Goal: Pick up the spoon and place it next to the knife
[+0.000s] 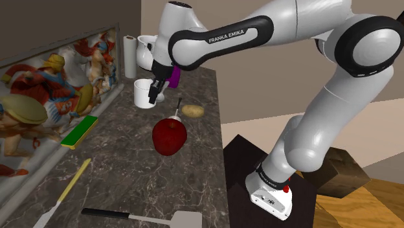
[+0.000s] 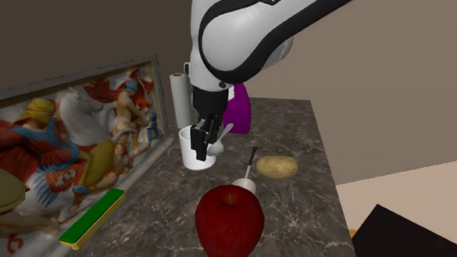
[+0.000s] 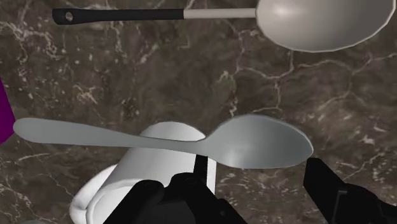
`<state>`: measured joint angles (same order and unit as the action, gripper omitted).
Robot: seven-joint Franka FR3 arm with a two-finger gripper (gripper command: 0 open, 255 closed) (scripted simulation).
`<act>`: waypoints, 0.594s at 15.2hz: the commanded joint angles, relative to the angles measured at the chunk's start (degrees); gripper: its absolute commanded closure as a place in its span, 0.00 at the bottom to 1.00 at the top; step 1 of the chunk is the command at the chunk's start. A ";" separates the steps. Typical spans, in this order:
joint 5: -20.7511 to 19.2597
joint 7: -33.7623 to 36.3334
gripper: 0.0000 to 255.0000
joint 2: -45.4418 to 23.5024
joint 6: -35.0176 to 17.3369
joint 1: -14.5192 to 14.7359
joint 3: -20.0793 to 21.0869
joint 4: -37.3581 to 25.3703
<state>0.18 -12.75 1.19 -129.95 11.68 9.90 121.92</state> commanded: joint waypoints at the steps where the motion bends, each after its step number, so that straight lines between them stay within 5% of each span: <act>1: 0.15 -0.10 1.00 0.72 1.79 0.00 -0.01 -1.05; 9: -1.05 7.39 1.00 0.74 4.30 3.22 3.61 -3.49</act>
<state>-0.55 -6.93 2.27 -125.86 14.28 12.80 118.94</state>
